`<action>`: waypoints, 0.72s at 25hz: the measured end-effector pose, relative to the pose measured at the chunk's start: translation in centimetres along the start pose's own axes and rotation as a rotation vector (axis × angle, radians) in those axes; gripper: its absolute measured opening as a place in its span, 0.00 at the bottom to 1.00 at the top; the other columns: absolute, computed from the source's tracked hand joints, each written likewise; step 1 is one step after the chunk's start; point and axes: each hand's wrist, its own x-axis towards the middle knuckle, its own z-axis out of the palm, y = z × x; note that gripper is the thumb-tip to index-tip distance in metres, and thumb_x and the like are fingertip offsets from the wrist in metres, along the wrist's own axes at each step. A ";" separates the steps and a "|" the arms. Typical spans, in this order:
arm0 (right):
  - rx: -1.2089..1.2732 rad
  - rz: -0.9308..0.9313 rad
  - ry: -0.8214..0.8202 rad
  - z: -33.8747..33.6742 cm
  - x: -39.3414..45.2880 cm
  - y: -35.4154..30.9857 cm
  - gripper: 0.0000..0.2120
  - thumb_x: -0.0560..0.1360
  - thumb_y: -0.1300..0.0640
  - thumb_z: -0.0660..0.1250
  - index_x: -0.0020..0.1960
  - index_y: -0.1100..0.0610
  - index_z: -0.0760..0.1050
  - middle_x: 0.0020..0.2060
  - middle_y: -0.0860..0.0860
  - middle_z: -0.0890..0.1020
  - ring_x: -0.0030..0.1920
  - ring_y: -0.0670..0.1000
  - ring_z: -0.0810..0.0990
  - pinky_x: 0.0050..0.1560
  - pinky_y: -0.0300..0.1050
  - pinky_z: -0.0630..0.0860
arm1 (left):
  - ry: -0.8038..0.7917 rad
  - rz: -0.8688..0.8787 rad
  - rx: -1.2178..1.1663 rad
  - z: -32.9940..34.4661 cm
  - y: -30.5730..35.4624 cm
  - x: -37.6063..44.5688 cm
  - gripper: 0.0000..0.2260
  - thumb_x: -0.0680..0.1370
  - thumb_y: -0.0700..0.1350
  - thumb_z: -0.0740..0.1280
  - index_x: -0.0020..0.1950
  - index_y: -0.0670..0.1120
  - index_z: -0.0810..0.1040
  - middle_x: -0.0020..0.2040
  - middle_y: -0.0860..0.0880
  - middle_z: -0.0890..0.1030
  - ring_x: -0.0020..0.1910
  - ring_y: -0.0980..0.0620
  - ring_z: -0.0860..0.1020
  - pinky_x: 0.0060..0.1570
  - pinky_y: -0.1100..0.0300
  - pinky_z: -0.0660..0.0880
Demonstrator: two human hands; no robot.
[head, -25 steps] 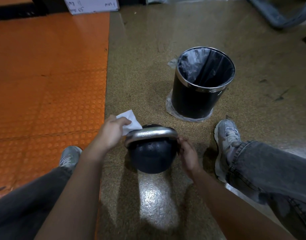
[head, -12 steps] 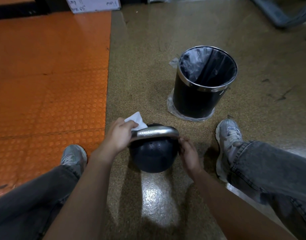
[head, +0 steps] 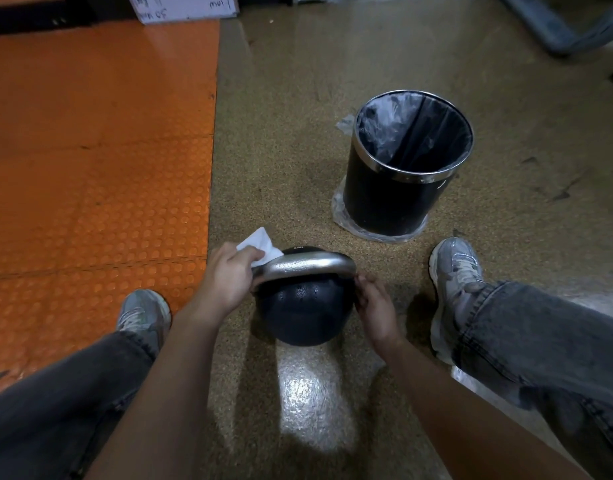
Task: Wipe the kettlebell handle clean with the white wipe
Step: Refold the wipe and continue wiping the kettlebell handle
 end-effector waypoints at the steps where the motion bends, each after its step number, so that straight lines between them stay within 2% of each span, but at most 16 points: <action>1: -0.006 -0.004 0.002 0.0 0.0 0.1 0.08 0.77 0.45 0.67 0.52 0.44 0.82 0.59 0.52 0.85 0.66 0.55 0.80 0.73 0.62 0.69 | -0.002 0.036 0.001 0.1 -0.3 0.0 0.17 0.79 0.48 0.63 0.59 0.35 0.76 0.44 0.47 0.73 0.44 0.50 0.75 0.36 0.71 0.68; 3: -0.017 -0.003 0.009 0.1 0.0 0.2 0.09 0.78 0.45 0.67 0.55 0.46 0.82 0.59 0.52 0.85 0.66 0.55 0.80 0.73 0.61 0.70 | -0.006 0.091 0.035 0.3 -0.3 -0.4 0.19 0.76 0.54 0.62 0.54 0.39 0.79 0.46 0.48 0.71 0.49 0.48 0.73 0.45 0.62 0.66; 5: -0.024 0.007 0.017 0.1 0.0 0.1 0.13 0.76 0.43 0.68 0.57 0.47 0.82 0.59 0.50 0.85 0.66 0.53 0.80 0.73 0.61 0.70 | 0.031 0.119 0.049 0.3 0.0 -0.8 0.18 0.75 0.54 0.62 0.44 0.39 0.78 0.39 0.49 0.71 0.41 0.50 0.70 0.40 0.58 0.65; 6: -0.030 0.005 0.020 0.1 0.1 0.1 0.15 0.75 0.42 0.68 0.57 0.47 0.82 0.60 0.50 0.85 0.66 0.53 0.80 0.74 0.61 0.69 | 0.033 0.127 0.062 0.3 0.0 -0.9 0.17 0.75 0.53 0.63 0.39 0.38 0.74 0.36 0.47 0.71 0.37 0.48 0.70 0.36 0.57 0.66; 8: -0.048 -0.009 0.011 0.1 0.1 0.3 0.17 0.73 0.40 0.69 0.58 0.46 0.82 0.60 0.50 0.85 0.66 0.54 0.80 0.74 0.62 0.69 | 0.043 0.136 0.088 0.5 -0.1 -0.6 0.20 0.73 0.54 0.63 0.36 0.37 0.71 0.36 0.37 0.73 0.38 0.37 0.71 0.35 0.55 0.64; 9: -0.060 -0.009 0.009 0.1 0.0 0.3 0.17 0.73 0.39 0.69 0.58 0.45 0.82 0.60 0.50 0.85 0.67 0.54 0.80 0.73 0.62 0.69 | 0.044 0.142 0.095 0.8 0.0 -0.5 0.19 0.72 0.55 0.63 0.35 0.38 0.72 0.37 0.36 0.74 0.39 0.37 0.71 0.37 0.54 0.64; 12: -0.042 0.008 -0.002 0.2 0.0 0.1 0.14 0.75 0.40 0.68 0.57 0.44 0.82 0.60 0.49 0.85 0.66 0.54 0.79 0.73 0.61 0.69 | 0.040 0.219 0.107 0.6 0.0 -0.8 0.16 0.71 0.53 0.62 0.29 0.44 0.73 0.30 0.50 0.67 0.31 0.49 0.66 0.33 0.54 0.62; 14: -0.020 0.014 0.007 0.1 0.1 0.2 0.15 0.75 0.41 0.69 0.57 0.46 0.82 0.60 0.51 0.85 0.67 0.55 0.79 0.73 0.62 0.69 | 0.035 0.279 0.139 0.2 -0.7 -0.9 0.14 0.70 0.54 0.60 0.33 0.46 0.77 0.30 0.50 0.67 0.29 0.53 0.65 0.32 0.55 0.61; 16: -0.028 0.007 0.014 0.1 0.1 0.4 0.19 0.72 0.38 0.70 0.59 0.45 0.82 0.61 0.51 0.85 0.67 0.55 0.79 0.73 0.63 0.69 | 0.044 0.299 0.169 0.1 -0.8 -1.3 0.14 0.70 0.53 0.59 0.40 0.47 0.80 0.31 0.49 0.68 0.32 0.53 0.66 0.35 0.55 0.61; 18: -0.040 0.000 0.010 0.0 0.0 0.3 0.19 0.72 0.38 0.70 0.59 0.45 0.81 0.60 0.50 0.85 0.67 0.55 0.79 0.73 0.63 0.69 | 0.042 0.222 0.120 0.4 -0.3 -1.3 0.10 0.75 0.52 0.62 0.39 0.47 0.75 0.32 0.52 0.67 0.34 0.53 0.67 0.36 0.56 0.64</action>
